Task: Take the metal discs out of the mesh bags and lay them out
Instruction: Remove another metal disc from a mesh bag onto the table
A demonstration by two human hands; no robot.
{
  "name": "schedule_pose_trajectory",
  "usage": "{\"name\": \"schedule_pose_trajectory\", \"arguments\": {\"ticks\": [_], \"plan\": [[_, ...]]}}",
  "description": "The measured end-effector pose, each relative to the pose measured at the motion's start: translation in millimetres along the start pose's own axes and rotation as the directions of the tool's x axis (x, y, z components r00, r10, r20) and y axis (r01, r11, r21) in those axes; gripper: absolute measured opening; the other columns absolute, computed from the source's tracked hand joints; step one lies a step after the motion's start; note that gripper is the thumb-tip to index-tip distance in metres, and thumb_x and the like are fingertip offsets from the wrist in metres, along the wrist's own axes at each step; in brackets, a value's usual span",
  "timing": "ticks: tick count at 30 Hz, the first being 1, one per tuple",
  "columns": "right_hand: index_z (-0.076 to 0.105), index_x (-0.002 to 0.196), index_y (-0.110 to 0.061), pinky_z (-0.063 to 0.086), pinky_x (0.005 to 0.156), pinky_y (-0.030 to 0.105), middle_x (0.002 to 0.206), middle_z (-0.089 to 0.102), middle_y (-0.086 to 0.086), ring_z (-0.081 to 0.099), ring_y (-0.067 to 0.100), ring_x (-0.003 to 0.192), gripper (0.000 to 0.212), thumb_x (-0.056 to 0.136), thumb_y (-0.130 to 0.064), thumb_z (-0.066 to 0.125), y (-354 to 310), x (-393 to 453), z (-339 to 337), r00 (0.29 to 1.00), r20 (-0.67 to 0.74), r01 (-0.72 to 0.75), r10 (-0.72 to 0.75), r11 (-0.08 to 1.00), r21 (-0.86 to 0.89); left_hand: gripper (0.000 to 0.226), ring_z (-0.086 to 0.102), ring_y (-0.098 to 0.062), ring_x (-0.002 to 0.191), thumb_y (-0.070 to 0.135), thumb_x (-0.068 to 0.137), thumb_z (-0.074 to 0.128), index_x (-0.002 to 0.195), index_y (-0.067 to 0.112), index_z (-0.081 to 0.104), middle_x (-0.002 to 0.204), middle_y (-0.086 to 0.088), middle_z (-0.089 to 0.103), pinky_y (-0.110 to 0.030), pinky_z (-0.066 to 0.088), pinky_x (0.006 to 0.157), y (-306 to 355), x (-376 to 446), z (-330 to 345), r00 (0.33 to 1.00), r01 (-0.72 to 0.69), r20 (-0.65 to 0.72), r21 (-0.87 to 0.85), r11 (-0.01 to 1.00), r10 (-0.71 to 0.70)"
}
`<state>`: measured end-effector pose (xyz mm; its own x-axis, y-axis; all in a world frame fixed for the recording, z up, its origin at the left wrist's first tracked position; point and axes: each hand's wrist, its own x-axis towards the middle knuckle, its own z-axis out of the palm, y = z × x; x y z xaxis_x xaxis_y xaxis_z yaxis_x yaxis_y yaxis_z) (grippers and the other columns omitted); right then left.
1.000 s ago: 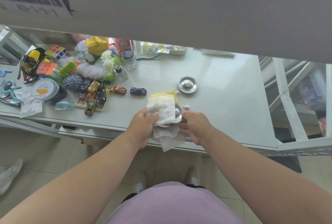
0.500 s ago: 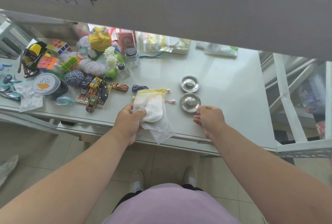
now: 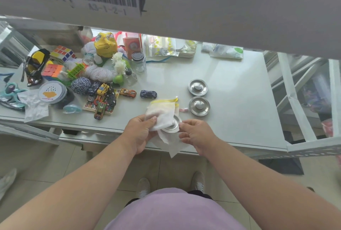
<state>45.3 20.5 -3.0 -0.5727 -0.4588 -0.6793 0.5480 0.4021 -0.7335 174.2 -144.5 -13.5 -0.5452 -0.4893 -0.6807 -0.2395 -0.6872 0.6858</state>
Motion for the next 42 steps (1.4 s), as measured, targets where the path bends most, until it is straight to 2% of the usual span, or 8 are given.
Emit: {"name": "schedule_pose_trajectory", "arguments": {"ticks": [7,13,15,18,21,26,35,42], "plan": [[0.071,0.099,0.000,0.060,0.062,0.031,0.082,0.072,0.016,0.068,0.020,0.062,0.014,0.095,-0.013,0.071,8,-4,-50,0.958,-0.281,0.030,-0.052,0.996,-0.081,0.022,0.074,-0.027,0.084,-0.006,0.091,0.069,0.102,0.010,0.078,0.095,-0.009,0.079,-0.036,0.064,0.070,5,9,2,0.981,-0.116,-0.137,0.158,0.981,0.138],[0.065,0.107,-0.001,0.067,0.078,0.045,0.085,0.075,0.013,0.078,0.028,0.063,0.022,0.091,-0.015,0.070,-8,0,-78,0.942,-0.334,-0.032,-0.030,0.983,-0.178,0.040,0.072,-0.030,0.090,-0.004,0.084,0.073,0.112,0.024,0.068,0.103,-0.004,0.073,-0.049,0.063,0.081,14,9,3,0.926,-0.246,-0.246,0.187,0.951,0.288],[0.066,0.108,-0.011,0.063,0.075,0.041,0.091,0.073,0.005,0.076,0.027,0.074,0.023,0.091,-0.025,0.068,-26,4,-80,0.909,-0.349,0.017,-0.225,0.859,-0.511,0.041,0.073,-0.033,0.094,-0.004,0.081,0.073,0.107,0.028,0.067,0.105,-0.005,0.073,-0.054,0.063,0.084,13,8,1,0.917,-0.255,-0.275,0.157,0.954,0.290],[0.065,0.132,-0.019,0.047,0.098,0.035,0.125,0.067,0.004,0.063,0.025,0.112,0.039,0.096,-0.033,0.062,-56,26,-82,0.860,-0.137,0.216,-0.491,0.596,-0.773,0.043,0.073,-0.034,0.096,-0.004,0.082,0.072,0.116,0.023,0.068,0.105,-0.004,0.074,-0.057,0.062,0.086,11,3,0,0.911,-0.243,-0.312,0.122,0.962,0.270],[0.051,0.152,-0.026,0.033,0.121,0.046,0.161,0.047,0.004,0.042,0.025,0.148,0.054,0.100,-0.037,0.055,-80,61,-75,0.851,0.160,0.357,-0.499,0.329,-0.874,0.047,0.072,-0.032,0.097,-0.005,0.084,0.072,0.126,0.016,0.068,0.114,-0.010,0.075,-0.050,0.061,0.085,3,-2,0,0.911,-0.232,-0.323,0.111,0.966,0.255],[0.040,0.155,-0.026,0.031,0.114,0.052,0.172,0.027,0.001,0.026,0.020,0.156,0.054,0.106,-0.048,0.037,-99,97,-60,0.875,0.276,0.288,-0.399,-0.029,-0.957,0.047,0.074,-0.028,0.095,-0.006,0.088,0.072,0.131,0.012,0.064,0.118,-0.014,0.075,-0.043,0.064,0.076,-8,-9,0,0.924,-0.211,-0.309,0.074,0.975,0.223],[0.048,0.154,-0.023,0.029,0.117,0.051,0.168,0.037,0.004,0.033,0.024,0.154,0.060,0.098,-0.040,0.060,-90,88,-66,0.802,0.297,0.384,-0.518,0.068,-0.921,0.052,0.073,-0.023,0.095,-0.008,0.092,0.069,0.138,0.015,0.058,0.118,-0.008,0.073,-0.029,0.061,0.058,-6,-6,15,0.949,-0.202,-0.240,0.037,0.979,0.205],[0.075,0.109,-0.025,0.045,0.100,0.047,0.134,0.071,-0.005,0.063,0.029,0.121,0.020,0.091,-0.025,0.069,-50,60,-82,0.737,0.341,0.423,-0.584,0.005,-0.906,0.056,0.074,-0.021,0.095,-0.006,0.092,0.070,0.140,0.021,0.059,0.119,-0.007,0.074,-0.030,0.061,0.061,0,0,20,0.966,-0.170,-0.184,0.073,0.983,0.181]]}}
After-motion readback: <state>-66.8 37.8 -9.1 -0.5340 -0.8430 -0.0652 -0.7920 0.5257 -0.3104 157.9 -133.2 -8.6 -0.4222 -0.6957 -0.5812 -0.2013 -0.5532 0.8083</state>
